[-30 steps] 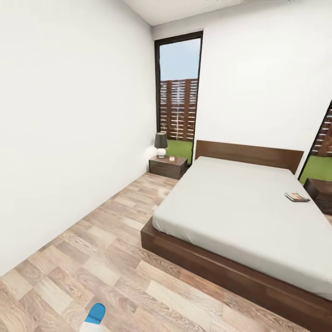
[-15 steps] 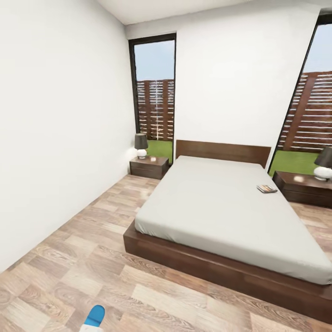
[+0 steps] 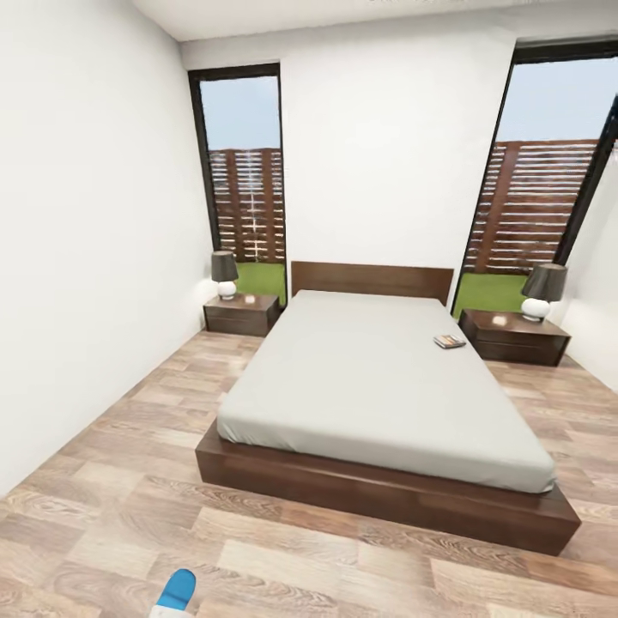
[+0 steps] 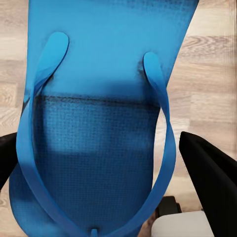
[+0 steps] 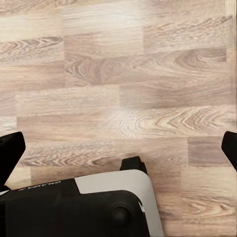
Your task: In the bedroom, move the book from the bed onto either nightstand, and place the two sandals side by side next to the bed.
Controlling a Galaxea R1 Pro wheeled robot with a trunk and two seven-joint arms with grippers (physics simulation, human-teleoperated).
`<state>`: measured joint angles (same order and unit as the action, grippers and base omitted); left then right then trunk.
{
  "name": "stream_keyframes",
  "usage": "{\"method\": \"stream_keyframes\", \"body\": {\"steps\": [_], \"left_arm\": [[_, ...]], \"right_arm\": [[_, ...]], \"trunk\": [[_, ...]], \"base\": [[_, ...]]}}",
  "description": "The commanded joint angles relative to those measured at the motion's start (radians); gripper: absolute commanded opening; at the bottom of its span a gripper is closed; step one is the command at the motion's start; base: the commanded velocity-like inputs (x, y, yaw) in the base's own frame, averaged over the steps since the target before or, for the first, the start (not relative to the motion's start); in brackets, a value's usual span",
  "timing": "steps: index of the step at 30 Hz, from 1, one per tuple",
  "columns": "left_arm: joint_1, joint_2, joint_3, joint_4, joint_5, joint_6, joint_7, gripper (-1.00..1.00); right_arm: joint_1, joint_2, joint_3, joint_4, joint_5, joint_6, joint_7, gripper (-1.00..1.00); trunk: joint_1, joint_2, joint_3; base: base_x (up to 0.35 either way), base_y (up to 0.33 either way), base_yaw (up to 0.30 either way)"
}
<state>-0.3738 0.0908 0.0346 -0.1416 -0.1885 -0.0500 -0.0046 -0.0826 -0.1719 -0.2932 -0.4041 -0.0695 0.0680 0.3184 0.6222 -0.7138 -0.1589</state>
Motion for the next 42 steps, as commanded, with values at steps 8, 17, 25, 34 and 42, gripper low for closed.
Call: {"method": "stream_keyframes", "body": {"steps": [8,17,25,34,42], "left_arm": [[-0.001,0.000,0.004,0.000,-0.009,-0.004,-0.002,-1.00],[0.005,-0.001,0.003,0.001,-0.009,-0.004,-0.002,-1.00],[0.007,-0.001,0.002,0.000,-0.009,-0.004,-0.002,-1.00],[0.008,-0.001,0.002,0.000,-0.009,-0.004,-0.002,-1.00],[0.007,-0.001,0.002,-0.001,-0.008,-0.004,-0.002,-1.00]], "right_arm": [[-0.002,-0.001,-0.006,-0.001,-0.007,0.007,0.007,1.00],[-0.002,-0.002,-0.007,0.001,-0.007,0.007,0.007,1.00],[-0.001,-0.009,-0.007,0.008,-0.008,0.007,0.007,1.00],[-0.001,-0.013,-0.007,0.011,-0.009,0.007,0.008,1.00],[-0.001,-0.016,-0.007,0.012,-0.008,0.007,0.008,1.00]], "trunk": [[-0.031,0.055,0.024],[-0.065,0.118,0.052],[-0.096,0.174,0.077],[-0.100,0.181,0.080],[-0.100,0.181,0.080]], "base": [[0.000,0.000,-0.295],[0.000,0.000,-0.295],[0.000,0.000,-0.295],[0.000,0.000,-0.295],[0.000,0.000,-0.295]]}}
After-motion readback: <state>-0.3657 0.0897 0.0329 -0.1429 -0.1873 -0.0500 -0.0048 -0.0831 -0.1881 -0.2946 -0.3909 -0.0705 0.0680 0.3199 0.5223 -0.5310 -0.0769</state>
